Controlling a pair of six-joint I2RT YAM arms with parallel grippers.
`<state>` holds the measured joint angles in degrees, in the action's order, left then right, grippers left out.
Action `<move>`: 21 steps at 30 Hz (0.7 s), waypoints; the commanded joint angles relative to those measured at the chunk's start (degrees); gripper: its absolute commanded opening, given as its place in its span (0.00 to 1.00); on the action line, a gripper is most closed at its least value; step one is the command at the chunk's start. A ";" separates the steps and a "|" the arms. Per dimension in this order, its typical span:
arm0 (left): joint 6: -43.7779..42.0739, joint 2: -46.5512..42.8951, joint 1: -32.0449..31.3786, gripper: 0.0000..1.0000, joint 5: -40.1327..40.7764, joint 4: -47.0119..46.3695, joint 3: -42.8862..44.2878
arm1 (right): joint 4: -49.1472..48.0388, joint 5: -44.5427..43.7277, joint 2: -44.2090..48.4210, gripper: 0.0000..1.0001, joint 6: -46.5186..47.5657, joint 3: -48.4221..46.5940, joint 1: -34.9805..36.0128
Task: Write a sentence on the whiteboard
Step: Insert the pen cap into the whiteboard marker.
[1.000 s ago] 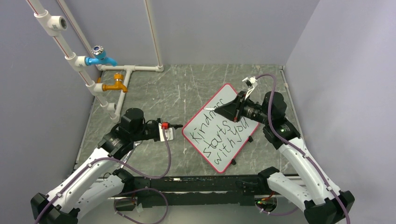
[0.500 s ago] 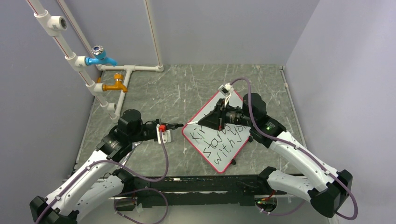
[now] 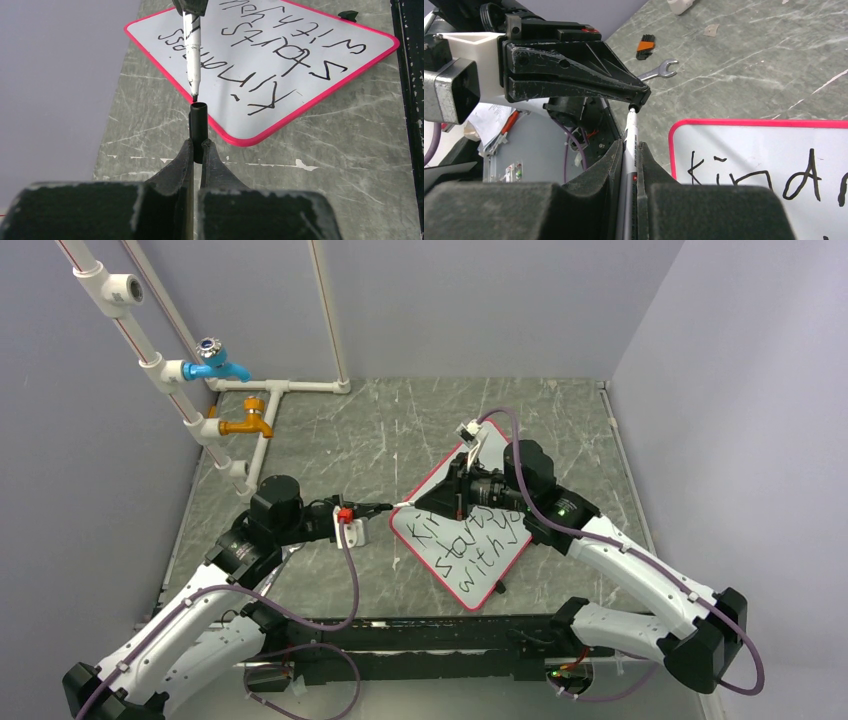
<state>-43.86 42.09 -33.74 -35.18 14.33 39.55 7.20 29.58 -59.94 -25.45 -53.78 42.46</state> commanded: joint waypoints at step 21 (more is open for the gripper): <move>2.19 -0.61 -0.19 0.00 -1.26 -2.42 0.00 | -1.24 -3.04 -1.26 0.00 1.41 -3.00 1.48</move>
<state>-42.57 42.09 -33.74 -34.83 14.44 39.42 7.25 27.57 -61.14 -25.06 -54.39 43.57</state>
